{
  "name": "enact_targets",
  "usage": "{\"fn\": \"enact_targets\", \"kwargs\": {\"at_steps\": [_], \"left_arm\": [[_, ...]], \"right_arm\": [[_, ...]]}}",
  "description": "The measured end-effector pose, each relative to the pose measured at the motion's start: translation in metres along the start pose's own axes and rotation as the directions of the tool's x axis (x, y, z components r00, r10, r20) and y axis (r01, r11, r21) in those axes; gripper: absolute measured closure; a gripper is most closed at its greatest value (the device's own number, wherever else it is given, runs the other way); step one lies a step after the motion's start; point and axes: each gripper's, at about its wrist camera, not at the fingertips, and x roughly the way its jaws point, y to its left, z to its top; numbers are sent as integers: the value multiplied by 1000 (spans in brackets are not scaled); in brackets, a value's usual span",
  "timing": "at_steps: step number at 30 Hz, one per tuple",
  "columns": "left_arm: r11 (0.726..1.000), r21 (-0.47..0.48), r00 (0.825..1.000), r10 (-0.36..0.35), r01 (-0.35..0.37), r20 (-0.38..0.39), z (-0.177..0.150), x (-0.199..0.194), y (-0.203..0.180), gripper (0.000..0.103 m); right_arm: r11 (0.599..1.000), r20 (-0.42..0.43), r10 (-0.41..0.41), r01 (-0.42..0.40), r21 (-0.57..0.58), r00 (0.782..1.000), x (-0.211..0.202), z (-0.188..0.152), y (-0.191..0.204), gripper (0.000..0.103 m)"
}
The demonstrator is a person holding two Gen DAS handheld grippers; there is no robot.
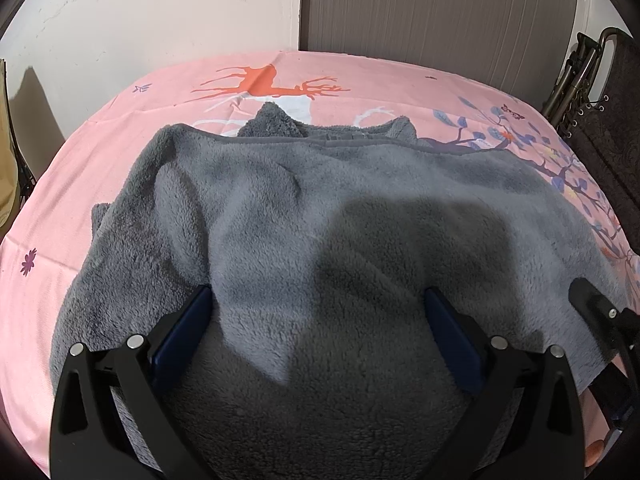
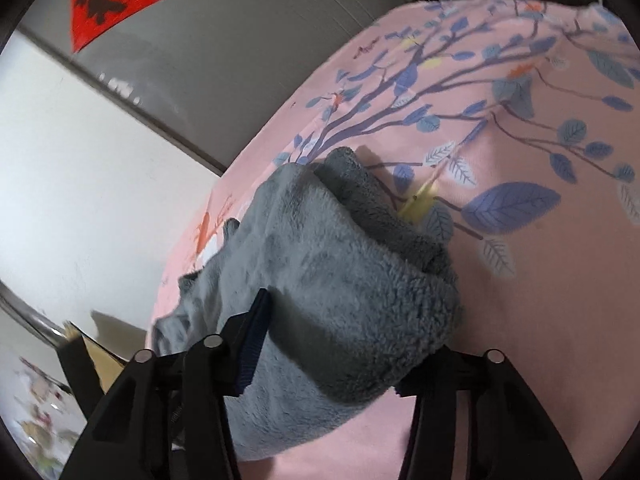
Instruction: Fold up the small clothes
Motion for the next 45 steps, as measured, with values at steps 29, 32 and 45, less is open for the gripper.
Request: {"fn": "enact_targets", "kwargs": {"at_steps": [29, 32, 45], "left_arm": [[998, 17, 998, -64, 64, -7, 6, -13, 12, 4], [994, -6, 994, -112, 112, -12, 7, -19, 21, 4], [986, -6, 986, -164, 164, -32, 42, -38, 50, 4]], "right_arm": [[948, 132, -31, 71, -309, 991, -24, 4, 90, 70], [935, 143, -30, 79, -346, 989, -25, 0, 98, 70], [879, 124, 5, 55, -473, 992, -23, -21, 117, 70]]}}
